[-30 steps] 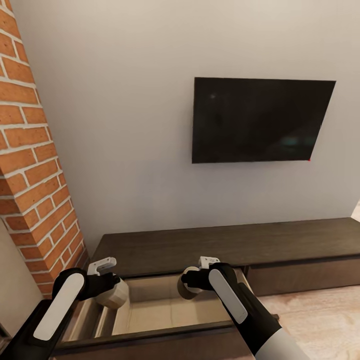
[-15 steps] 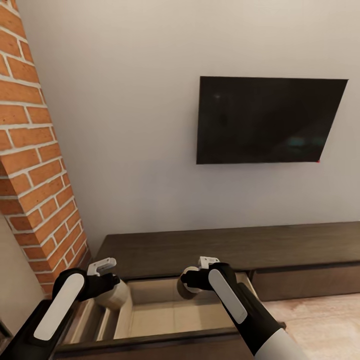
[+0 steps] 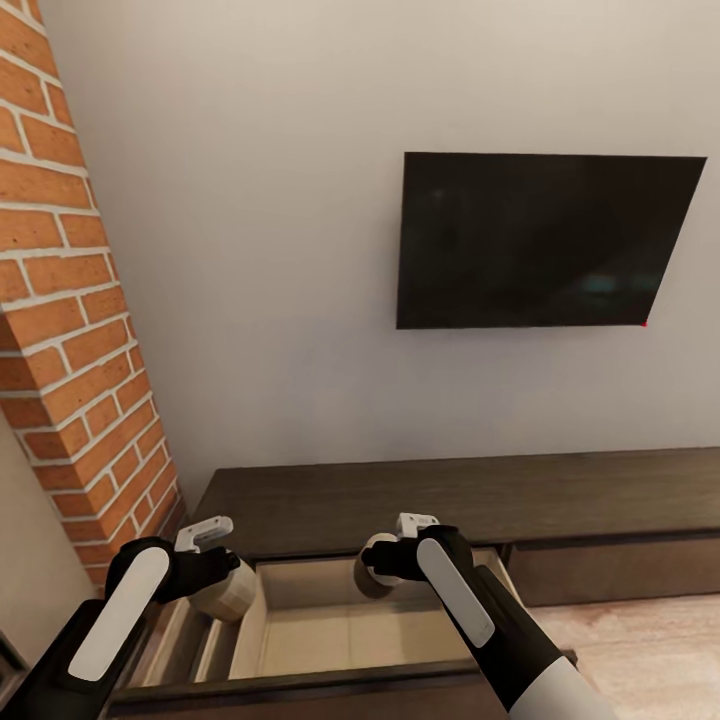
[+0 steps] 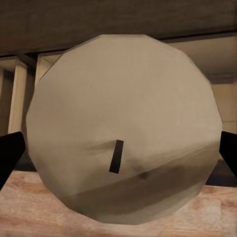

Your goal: Place each of the two pumpkins and all three candles from the living room inside a cabinet in the living room (use any cabinet), then make sure every cabinet is closed, and position the cauldron so it is next to a table in the living room.

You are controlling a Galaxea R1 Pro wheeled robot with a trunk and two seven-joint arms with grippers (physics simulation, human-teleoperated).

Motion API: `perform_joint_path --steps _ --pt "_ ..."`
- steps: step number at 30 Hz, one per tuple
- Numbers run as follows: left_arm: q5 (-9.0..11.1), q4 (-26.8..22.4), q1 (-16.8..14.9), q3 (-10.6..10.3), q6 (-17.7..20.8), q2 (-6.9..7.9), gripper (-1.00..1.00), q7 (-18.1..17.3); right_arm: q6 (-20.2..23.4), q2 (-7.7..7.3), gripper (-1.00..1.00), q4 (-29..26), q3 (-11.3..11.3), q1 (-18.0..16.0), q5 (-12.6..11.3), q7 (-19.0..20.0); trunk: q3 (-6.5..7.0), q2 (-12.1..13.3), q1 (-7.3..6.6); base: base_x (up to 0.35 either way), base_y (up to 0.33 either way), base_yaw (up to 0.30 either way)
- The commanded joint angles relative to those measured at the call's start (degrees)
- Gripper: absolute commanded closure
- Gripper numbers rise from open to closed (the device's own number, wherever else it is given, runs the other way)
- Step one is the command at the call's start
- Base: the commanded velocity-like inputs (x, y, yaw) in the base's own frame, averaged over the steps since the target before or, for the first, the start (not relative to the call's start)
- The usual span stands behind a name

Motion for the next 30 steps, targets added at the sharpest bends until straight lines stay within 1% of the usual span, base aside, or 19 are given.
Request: perform_joint_path --steps 1,5,7,10,12,14,16,17,18,19,20,22,24,27,30 --pt "0.47 -0.05 -0.05 -0.11 0.07 0.05 1.0 0.63 -0.02 -0.01 1.0 -0.06 0.08 -0.05 -0.64 -0.7 -0.06 -0.03 0.0 0.043 -0.044 0.0" --pt "0.47 -0.05 -0.05 -0.21 0.07 -0.15 1.0 0.68 -0.04 0.03 1.0 -0.06 0.1 -0.05 -0.64 -0.69 -0.06 -0.03 0.0 0.016 -0.016 0.0" --pt "0.33 -0.05 -0.05 -0.4 0.02 -0.74 1.0 0.87 -0.09 0.06 1.0 -0.06 0.14 -0.07 -0.67 -0.67 -0.06 -0.03 0.0 0.004 -0.004 0.0" --pt "0.04 0.31 -0.05 -1.29 -0.03 -2.32 1.0 1.33 -0.11 0.12 1.0 0.0 0.18 -0.07 -0.65 -0.79 -0.06 -0.03 0.0 0.001 -0.001 0.0" --pt "-0.18 1.58 -0.1 -2.04 -0.09 -3.4 1.0 1.51 -0.02 0.16 1.0 0.09 0.21 -0.07 -0.65 -0.98 -0.06 -0.03 0.0 0.0 0.0 0.0" --pt "-0.67 2.58 -0.15 -2.5 -0.15 -5.08 1.0 1.63 0.06 0.41 1.0 0.38 0.36 -0.07 -0.64 -1.16 -0.06 -0.03 0.0 0.0 0.0 0.0" --pt "-1.94 3.06 -0.18 -2.71 -0.18 -6.72 1.0 1.71 0.08 1.01 1.0 0.66 0.95 -0.06 -0.43 -1.27 -0.06 -0.03 0.0 0.0 0.0 0.0" --pt "-2.98 3.43 -0.2 -2.79 -0.18 -7.48 1.0 1.73 0.07 1.25 1.0 0.8 1.41 -0.05 -0.35 -1.36 -0.06 -0.03 0.0 0.0 0.0 0.0" --pt "-4.74 4.41 -0.23 -2.86 -0.19 -8.65 1.0 1.74 -0.01 1.51 1.0 0.99 2.27 -0.05 -0.31 -1.72 -0.06 -0.03 0.0 0.0 0.0 0.0" --pt "-5.37 4.79 -0.25 -2.88 -0.19 -9.02 1.0 1.73 -0.07 1.58 1.0 1.06 2.58 -0.05 -0.3 -1.9 -0.06 -0.03 0.0 0.0 0.0 0.0" --pt "-7.11 5.69 -0.3 -2.89 -0.22 -9.97 1.0 1.71 -0.26 1.79 1.0 1.62 3.45 -0.05 -0.3 -2.63 -0.06 -0.03 0.0 0.0 0.0 0.0" --pt "-9.01 6.31 -0.35 -2.87 -0.48 -11.01 1.0 1.68 -0.48 2.56 1.0 2.83 4.35 -0.05 -0.38 -3.58 -0.06 -0.03 0.0 0.0 0.0 0.0" --pt "-10.08 6.74 -0.34 -2.89 -1.53 -11.63 1.0 1.63 -0.59 3.78 1.0 3.95 4.8 -0.05 -0.46 -4.06 -0.06 -0.03 0.0 0.0 0.0 0.0" --pt "-10.72 8.3 -0.37 -3.18 -3.55 -12.03 1.0 1.46 -0.71 5.98 1.0 5.84 5.04 -0.05 -0.49 -4.31 -0.06 -0.03 0.0 0.0 0.0 0.0" --pt "-10.89 9.14 -0.4 -4.77 -5.44 -12.05 1.0 1.24 -0.79 6.82 1.0 7.19 5.11 -0.05 -0.36 -4.39 -0.06 -0.03 0.0 0.0 0.0 0.0"
